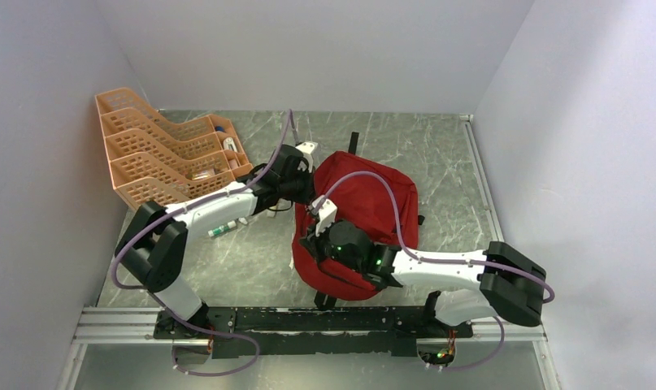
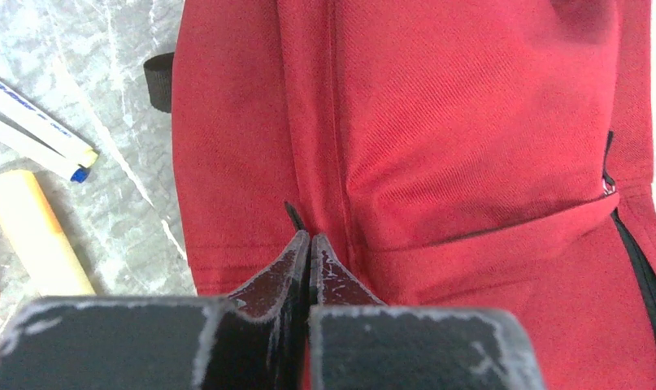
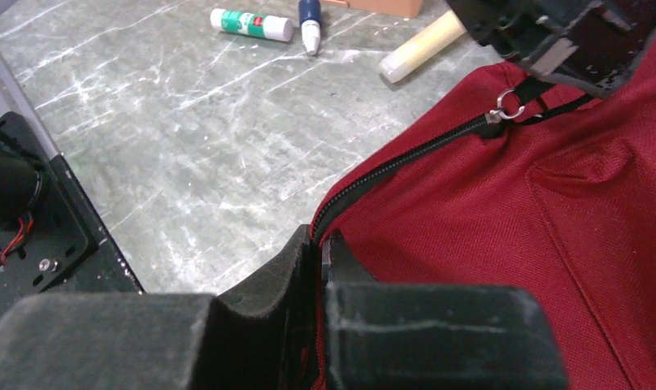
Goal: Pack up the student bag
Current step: Zip the student bag at the center of the board.
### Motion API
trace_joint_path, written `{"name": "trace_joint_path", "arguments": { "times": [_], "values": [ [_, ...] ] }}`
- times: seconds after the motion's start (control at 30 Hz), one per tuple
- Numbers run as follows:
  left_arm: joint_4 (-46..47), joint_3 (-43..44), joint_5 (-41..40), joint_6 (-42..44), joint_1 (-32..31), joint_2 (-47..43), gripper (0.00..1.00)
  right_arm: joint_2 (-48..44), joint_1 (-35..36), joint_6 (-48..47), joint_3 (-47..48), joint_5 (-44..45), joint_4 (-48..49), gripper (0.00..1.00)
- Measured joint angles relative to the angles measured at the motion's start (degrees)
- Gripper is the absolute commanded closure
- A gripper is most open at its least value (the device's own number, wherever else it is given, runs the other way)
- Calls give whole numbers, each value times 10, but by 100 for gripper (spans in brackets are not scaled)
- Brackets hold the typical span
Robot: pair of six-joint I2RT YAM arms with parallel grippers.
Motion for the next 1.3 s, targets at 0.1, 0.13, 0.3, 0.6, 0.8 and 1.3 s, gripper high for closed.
{"name": "trace_joint_path", "arguments": {
  "times": [0.1, 0.13, 0.3, 0.6, 0.8, 1.3],
  "values": [
    [-10, 17, -1, 0, -1, 21, 95, -6, 0, -4, -18, -13, 20, 100],
    [-15, 22, -1, 0, -1, 26, 95, -9, 0, -5, -23, -17, 24, 100],
    [-24, 36, 0, 0, -1, 39, 95, -28, 0, -15, -47, -39, 41, 100],
    [-36, 73, 0, 5, -1, 67, 95, -34, 0, -27, -70, -67, 66, 100],
    [-45, 93, 3, 7, -1, 77, 95, -35, 0, -27, -75, -67, 79, 100],
    [42, 186, 20, 11, 35, 141, 95, -44, 24, -16, -108, -207, 103, 100]
  ]
}}
